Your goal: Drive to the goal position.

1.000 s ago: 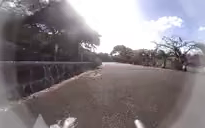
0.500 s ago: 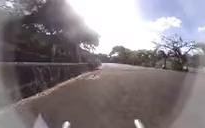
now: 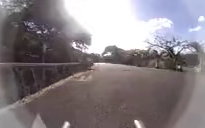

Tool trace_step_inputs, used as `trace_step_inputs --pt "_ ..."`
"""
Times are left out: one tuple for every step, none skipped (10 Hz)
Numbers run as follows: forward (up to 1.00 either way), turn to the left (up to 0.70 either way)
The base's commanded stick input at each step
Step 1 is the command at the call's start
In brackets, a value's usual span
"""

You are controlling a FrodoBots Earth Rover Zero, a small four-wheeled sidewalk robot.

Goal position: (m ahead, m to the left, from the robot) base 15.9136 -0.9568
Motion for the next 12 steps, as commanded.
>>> trace_step_inputs --pt "0.70 -0.05" --pt "0.70 -0.09" --pt "0.70 -0.21" --pt "0.70 -0.24" --pt "0.70 -0.15" --pt "0.70 -0.12" --pt "0.70 -0.09" --pt "0.70 0.00" --pt "0.70 0.00" --pt "0.70 0.00" --pt "0.70 0.00" --pt "0.70 0.00"
